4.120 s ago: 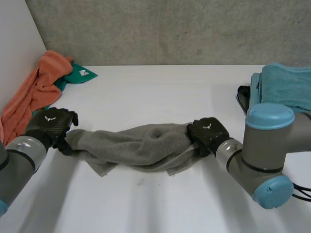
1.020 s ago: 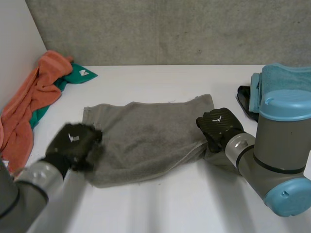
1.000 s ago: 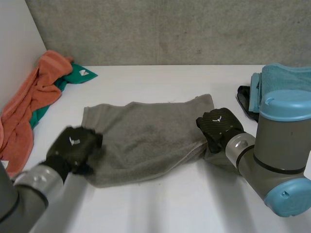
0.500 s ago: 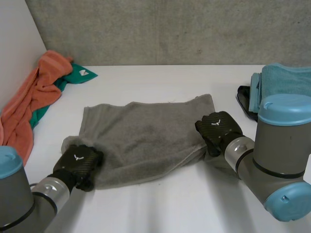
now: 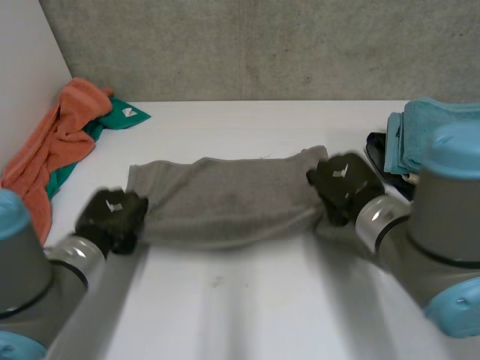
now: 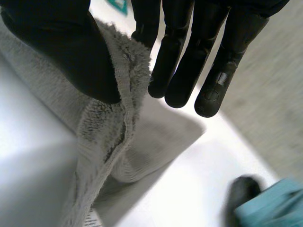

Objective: Fold the laundry.

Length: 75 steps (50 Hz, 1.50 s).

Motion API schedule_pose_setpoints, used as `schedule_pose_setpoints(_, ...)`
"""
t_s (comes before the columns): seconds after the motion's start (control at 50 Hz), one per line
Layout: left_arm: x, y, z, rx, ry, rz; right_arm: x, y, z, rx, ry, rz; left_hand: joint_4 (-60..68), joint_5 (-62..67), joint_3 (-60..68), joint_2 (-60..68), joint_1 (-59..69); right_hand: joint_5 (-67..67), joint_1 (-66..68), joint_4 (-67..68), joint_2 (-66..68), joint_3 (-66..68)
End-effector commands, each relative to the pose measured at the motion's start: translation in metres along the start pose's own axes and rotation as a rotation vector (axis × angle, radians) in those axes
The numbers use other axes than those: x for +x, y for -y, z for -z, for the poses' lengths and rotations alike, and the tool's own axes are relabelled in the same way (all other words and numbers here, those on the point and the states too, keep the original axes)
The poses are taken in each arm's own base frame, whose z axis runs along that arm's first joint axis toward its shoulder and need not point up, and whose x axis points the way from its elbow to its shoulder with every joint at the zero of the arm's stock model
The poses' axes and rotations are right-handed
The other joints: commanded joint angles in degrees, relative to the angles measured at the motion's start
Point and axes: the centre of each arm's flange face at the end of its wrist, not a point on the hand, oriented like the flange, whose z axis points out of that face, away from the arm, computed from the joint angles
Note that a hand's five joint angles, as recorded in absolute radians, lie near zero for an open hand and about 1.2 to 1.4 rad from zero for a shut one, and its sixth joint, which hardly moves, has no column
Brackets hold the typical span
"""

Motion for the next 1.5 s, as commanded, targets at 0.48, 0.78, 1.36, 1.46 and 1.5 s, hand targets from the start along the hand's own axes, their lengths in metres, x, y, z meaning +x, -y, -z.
schedule_pose_setpoints(0.48,-0.034,0.047,-0.061,-0.086,0.029,0.010,0.018,0.036,-0.020,-0.172,0.101,0.228,11.5,14.6,12.5,11.8,15.8,13.7,25.2,11.7,13.0,12.2)
schedule_pose_setpoints(0.78,-0.123,0.231,-0.093,0.705,0.492,-0.127,0.121,0.196,-0.049,0.634,-0.617,0.173,11.5,14.6,12.5,11.8,15.8,13.7,25.2,11.7,13.0,12.2)
schedule_pose_setpoints(1.36,-0.036,0.024,-0.052,-0.003,0.144,0.038,0.001,-0.005,-0.042,0.023,-0.082,0.222,11.5,14.6,12.5,11.8,15.8,13.7,25.2,11.7,13.0,12.2)
schedule_pose_setpoints(1.46,-0.021,-0.005,-0.036,-0.143,0.082,0.041,-0.018,-0.035,-0.023,-0.095,0.036,0.210,11.5,14.6,12.5,11.8,15.8,13.7,25.2,11.7,13.0,12.2)
schedule_pose_setpoints(1.5,-0.016,-0.013,-0.030,-0.185,0.060,0.028,-0.024,-0.046,-0.016,-0.140,0.081,0.193,11.5,14.6,12.5,11.8,15.8,13.7,25.2,11.7,13.0,12.2)
